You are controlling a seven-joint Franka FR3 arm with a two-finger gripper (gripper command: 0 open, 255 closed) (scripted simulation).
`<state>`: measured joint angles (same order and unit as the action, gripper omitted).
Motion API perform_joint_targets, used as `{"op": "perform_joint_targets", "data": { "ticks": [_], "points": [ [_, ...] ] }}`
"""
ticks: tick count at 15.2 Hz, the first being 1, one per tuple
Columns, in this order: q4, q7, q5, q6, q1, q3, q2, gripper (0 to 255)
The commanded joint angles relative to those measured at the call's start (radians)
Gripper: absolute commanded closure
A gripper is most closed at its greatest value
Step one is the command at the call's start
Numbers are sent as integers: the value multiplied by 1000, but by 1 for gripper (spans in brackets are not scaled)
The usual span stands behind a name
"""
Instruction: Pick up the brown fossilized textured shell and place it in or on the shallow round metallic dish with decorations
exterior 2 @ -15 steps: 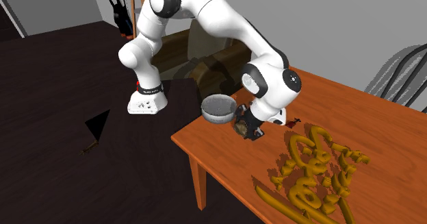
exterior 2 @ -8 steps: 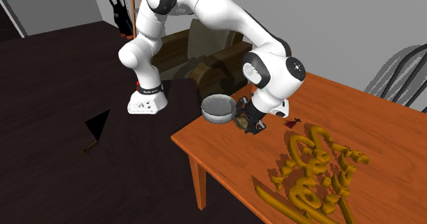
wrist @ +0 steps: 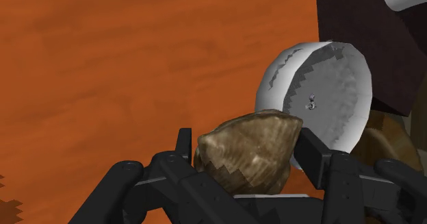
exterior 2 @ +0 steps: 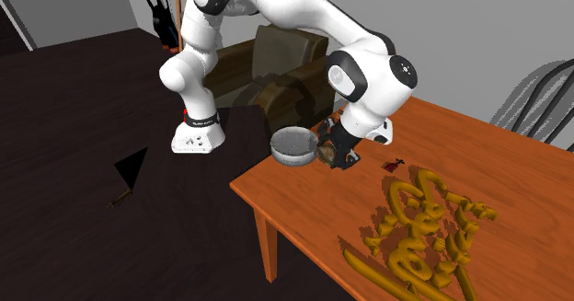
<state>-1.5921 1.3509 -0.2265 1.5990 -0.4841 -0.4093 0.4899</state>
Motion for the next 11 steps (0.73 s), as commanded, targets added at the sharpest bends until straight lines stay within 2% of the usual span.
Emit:
{"op": "perform_joint_targets", "data": {
  "ticks": [1, 3, 11],
  "points": [
    [12, -3, 4, -22, 0, -2, -10, 255],
    [24, -6, 7, -41, 0, -4, -18, 255],
    [-397, -124, 74, 104, 125, 5, -329, 255]
  ]
}}
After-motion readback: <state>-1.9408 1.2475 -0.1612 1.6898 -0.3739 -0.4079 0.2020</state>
